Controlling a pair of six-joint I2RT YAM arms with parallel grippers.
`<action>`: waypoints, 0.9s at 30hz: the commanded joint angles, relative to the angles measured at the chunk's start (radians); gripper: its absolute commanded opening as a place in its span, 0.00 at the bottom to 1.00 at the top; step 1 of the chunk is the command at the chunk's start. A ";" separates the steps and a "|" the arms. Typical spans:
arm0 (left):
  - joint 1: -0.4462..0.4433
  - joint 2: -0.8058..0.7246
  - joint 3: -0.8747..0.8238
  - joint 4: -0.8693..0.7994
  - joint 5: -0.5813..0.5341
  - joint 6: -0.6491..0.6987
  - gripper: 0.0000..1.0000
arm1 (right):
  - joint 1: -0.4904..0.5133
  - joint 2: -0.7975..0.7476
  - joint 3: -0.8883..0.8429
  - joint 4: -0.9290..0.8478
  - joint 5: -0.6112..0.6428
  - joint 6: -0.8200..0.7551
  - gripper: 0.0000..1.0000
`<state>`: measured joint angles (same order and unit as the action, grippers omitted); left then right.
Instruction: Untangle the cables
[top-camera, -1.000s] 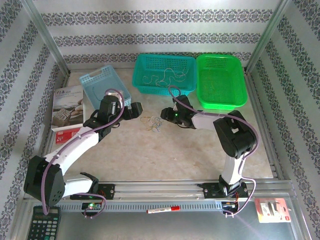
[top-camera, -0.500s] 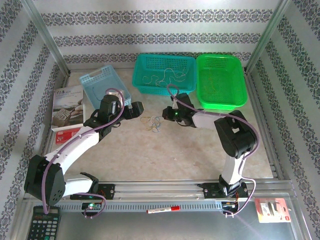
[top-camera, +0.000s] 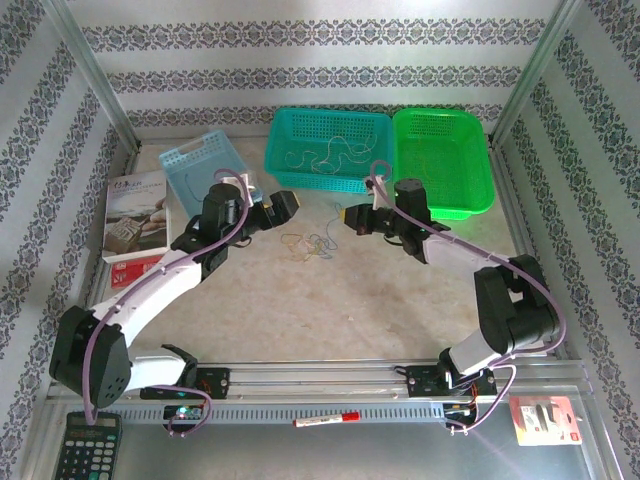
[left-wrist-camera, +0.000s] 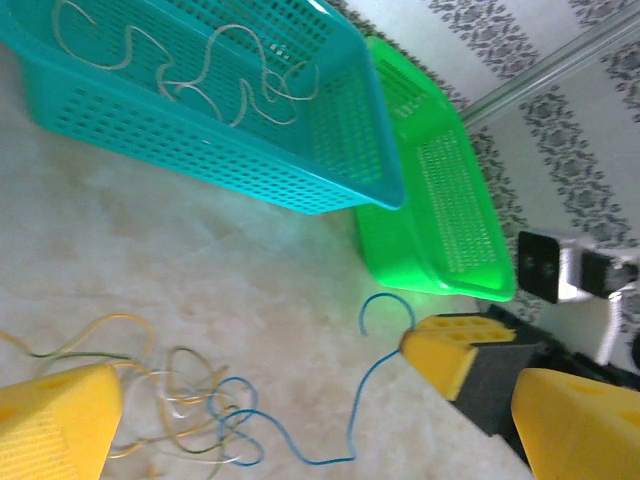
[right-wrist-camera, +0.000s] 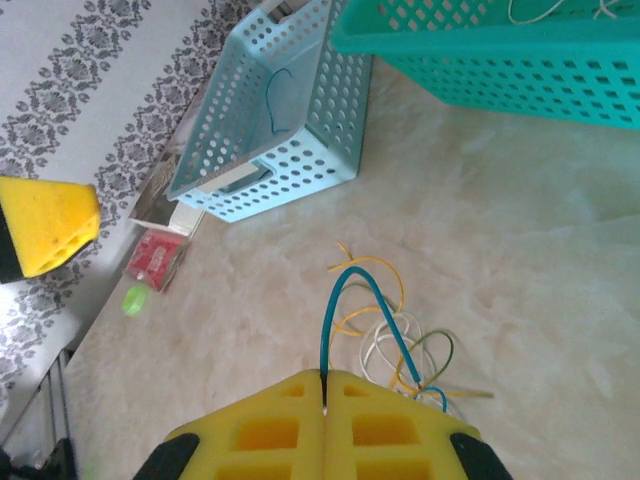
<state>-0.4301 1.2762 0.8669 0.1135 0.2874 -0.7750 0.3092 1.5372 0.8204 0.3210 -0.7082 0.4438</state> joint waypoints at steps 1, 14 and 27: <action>-0.042 0.034 0.040 0.136 0.029 -0.127 1.00 | -0.018 -0.045 -0.024 0.079 -0.113 -0.031 0.00; -0.130 0.231 0.058 0.449 0.069 -0.423 0.93 | -0.007 -0.051 -0.042 0.088 -0.114 -0.035 0.00; -0.170 0.352 0.094 0.571 0.080 -0.494 0.92 | 0.022 -0.034 -0.028 0.088 -0.098 -0.036 0.00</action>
<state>-0.5842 1.5997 0.9318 0.5926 0.3477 -1.2255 0.3195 1.5009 0.7895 0.3710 -0.8013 0.4370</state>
